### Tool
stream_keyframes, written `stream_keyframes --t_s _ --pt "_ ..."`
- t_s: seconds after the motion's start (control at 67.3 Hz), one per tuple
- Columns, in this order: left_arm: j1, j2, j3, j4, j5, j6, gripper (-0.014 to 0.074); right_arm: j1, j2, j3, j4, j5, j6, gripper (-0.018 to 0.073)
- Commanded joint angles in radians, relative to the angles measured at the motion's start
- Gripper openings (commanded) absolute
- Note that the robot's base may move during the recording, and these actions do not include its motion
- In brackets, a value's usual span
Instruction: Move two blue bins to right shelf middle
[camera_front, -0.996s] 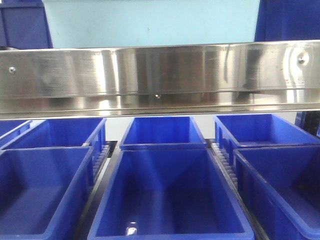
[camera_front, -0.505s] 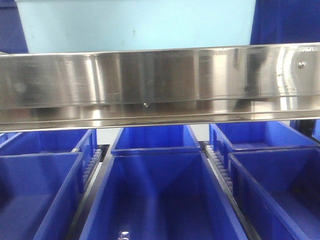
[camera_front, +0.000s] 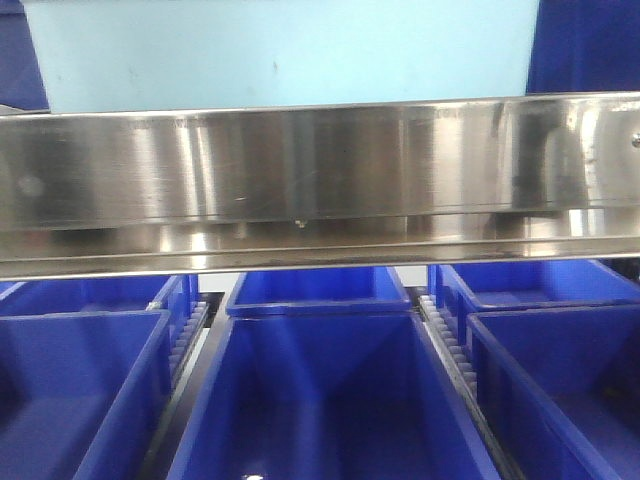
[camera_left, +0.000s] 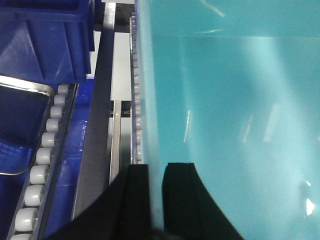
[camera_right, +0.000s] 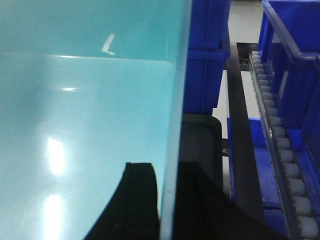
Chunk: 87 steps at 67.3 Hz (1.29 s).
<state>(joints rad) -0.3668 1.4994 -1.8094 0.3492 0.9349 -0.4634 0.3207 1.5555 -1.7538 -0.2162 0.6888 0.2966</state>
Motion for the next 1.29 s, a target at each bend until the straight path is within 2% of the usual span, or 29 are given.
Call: stream_keyframes --t_s 0.0,1.278 --pt "0.0 -0.016 -0.011 0.002 -0.043 0.006 -0.0111 -0.003 -0.008 -0.012 -0.031 -0.046 -0.016 -0.0158" --pt "0.0 -0.016 -0.011 0.024 -0.043 0.006 -0.0111 -0.003 -0.008 -0.012 -0.031 -0.046 -0.016 -0.0158"
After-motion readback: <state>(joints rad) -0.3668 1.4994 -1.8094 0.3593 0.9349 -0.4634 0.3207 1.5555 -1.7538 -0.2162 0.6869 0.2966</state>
